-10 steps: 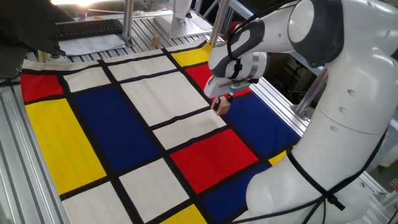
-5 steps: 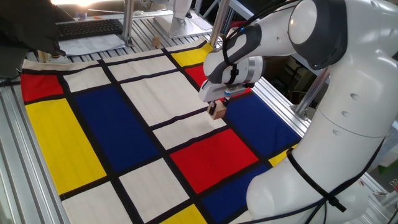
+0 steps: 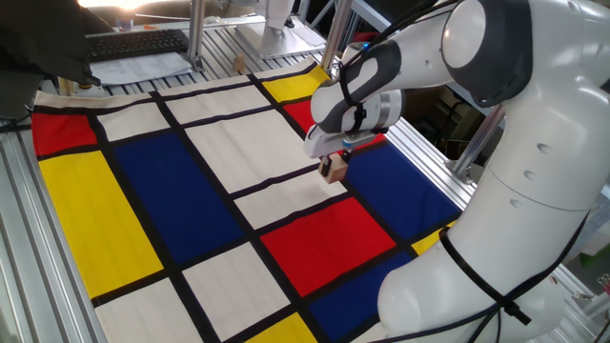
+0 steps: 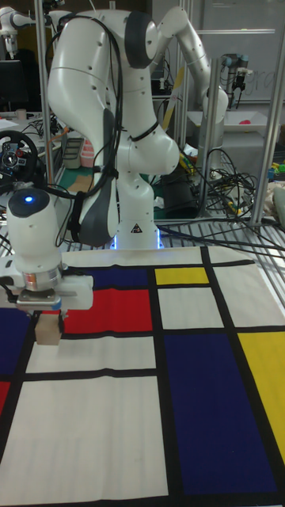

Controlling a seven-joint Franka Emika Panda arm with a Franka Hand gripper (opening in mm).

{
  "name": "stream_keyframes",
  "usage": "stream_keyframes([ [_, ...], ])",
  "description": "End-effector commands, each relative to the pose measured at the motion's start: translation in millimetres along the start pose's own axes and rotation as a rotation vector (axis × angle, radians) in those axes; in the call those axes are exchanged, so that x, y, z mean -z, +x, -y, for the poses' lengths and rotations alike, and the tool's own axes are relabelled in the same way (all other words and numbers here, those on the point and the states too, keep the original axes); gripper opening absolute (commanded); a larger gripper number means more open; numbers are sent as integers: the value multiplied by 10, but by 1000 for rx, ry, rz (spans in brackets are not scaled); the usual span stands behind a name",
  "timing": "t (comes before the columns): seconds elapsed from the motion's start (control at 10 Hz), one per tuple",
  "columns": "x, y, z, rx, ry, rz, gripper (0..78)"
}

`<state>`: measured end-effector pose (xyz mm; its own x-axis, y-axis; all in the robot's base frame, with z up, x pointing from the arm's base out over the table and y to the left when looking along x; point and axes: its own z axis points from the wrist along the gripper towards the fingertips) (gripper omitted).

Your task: Pick up the small block on the left and move it to the right

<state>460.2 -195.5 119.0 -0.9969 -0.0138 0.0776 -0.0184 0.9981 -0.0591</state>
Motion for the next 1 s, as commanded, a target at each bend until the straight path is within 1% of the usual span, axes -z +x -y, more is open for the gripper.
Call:
stream_keyframes([
  [0.1, 20, -14, 7, 92, -2, -20, 11],
  [0.2, 20, -14, 7, 100, 0, -17, 11],
  [0.3, 20, -14, 7, 127, -4, -18, 11],
  [0.4, 20, -14, 7, 130, -17, -17, 11],
  [0.5, 20, -14, 7, 127, -39, -20, 11],
  [0.6, 20, -14, 7, 126, -46, -21, 11],
  [0.9, 20, -14, 7, 122, -55, -24, 11],
  [1.0, 27, -21, -24, 121, -55, -25, 11],
])
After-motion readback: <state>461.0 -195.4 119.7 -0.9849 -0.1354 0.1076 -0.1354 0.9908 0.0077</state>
